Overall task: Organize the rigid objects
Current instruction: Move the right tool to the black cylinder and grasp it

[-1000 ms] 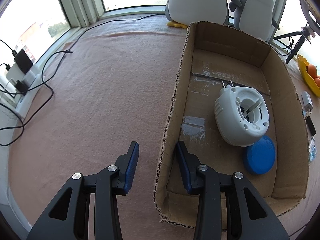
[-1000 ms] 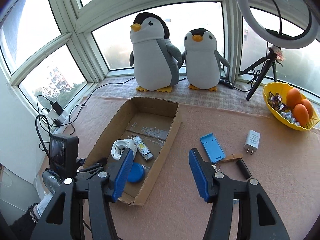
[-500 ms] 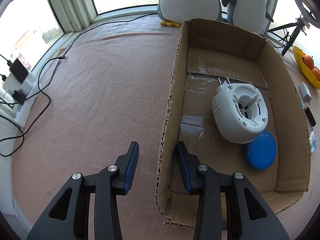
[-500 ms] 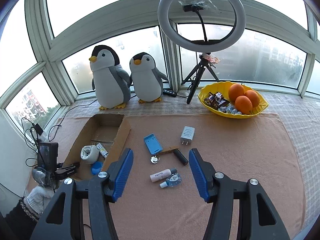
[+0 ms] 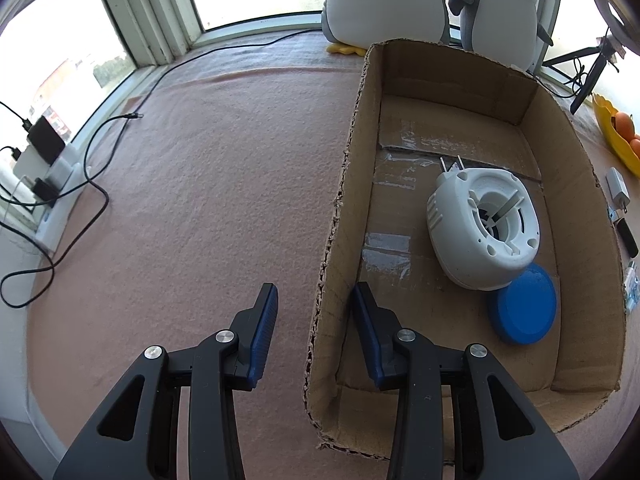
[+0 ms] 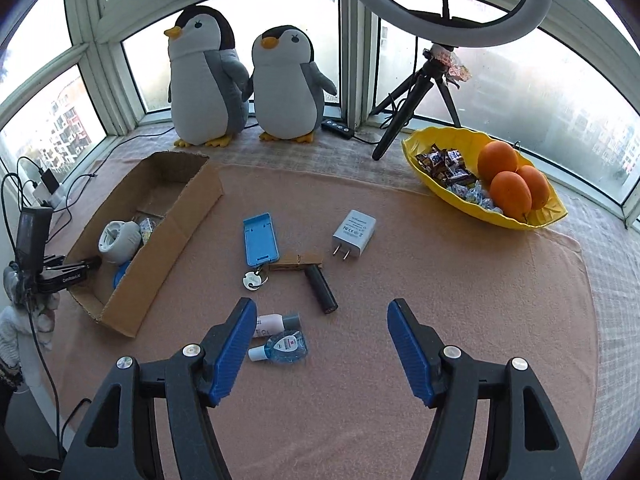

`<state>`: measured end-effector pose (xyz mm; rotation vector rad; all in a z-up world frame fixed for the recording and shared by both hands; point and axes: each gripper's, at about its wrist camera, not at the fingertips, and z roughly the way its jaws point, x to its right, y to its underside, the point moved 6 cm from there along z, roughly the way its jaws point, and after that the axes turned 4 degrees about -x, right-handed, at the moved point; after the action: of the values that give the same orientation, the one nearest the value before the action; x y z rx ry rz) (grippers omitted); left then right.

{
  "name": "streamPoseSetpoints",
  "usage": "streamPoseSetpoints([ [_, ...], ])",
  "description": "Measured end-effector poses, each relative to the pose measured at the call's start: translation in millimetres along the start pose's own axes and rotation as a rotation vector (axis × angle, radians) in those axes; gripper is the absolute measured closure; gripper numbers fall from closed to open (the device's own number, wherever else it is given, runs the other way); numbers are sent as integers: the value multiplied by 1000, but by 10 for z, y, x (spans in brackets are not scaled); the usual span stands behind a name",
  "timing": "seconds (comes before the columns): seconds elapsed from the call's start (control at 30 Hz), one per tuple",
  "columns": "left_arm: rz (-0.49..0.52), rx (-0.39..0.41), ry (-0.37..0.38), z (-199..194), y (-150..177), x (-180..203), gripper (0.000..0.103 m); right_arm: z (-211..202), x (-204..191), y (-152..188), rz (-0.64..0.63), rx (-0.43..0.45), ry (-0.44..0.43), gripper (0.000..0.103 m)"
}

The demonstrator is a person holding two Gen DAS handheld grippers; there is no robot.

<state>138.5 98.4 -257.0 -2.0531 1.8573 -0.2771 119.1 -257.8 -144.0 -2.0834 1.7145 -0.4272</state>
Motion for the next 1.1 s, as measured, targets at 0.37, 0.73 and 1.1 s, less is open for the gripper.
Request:
streamPoseSetpoints([
  [0.37, -10, 14, 11, 1, 8, -13, 65, 874, -105, 9, -34, -150, -1, 63],
  [0.73, 2, 21, -5, 0, 11, 2, 65, 1191, -60, -62, -66, -212, 6, 73],
  [1.1, 2, 16, -14, -2, 12, 32, 65, 1387, -69, -89, -74, -244, -1, 78],
])
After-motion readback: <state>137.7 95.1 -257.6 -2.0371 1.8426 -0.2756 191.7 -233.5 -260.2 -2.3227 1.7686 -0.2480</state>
